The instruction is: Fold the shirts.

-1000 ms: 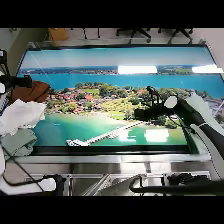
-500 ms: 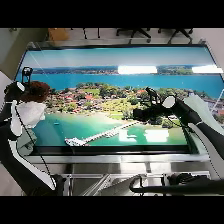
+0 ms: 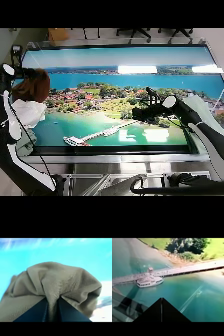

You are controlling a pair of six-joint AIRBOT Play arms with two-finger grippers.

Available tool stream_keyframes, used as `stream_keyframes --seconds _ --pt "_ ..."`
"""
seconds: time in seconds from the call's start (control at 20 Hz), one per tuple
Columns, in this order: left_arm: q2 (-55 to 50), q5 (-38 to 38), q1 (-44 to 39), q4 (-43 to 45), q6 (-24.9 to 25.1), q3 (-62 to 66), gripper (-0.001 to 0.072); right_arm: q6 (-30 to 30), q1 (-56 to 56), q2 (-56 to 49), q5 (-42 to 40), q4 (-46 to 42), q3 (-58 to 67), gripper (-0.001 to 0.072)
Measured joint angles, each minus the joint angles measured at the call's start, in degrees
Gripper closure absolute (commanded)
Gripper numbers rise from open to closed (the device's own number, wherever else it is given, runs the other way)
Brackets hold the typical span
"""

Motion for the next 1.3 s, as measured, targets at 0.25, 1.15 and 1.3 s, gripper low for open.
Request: stream_keyframes --seconds 0.25,1.15,1.3 --pt "13.81 -12.41 -8.13 -13.4 -0.98 -3.06 0.0693 -10.14 0.0 0.17 1.79 6.73 0.11 0.0679" --pt "20.9 -26.43 -33.88 -18.21 -11.17 -26.03 0.0034 -14.95 -6.19 2.93 8.17 8.98 3.52 0.0298" --pt "23.85 -32.15 -26.21 -17.22 -13.66 -26.88 0.0033 -14.95 -14.4 2.21 9.51 8.41 5.38 0.0298"
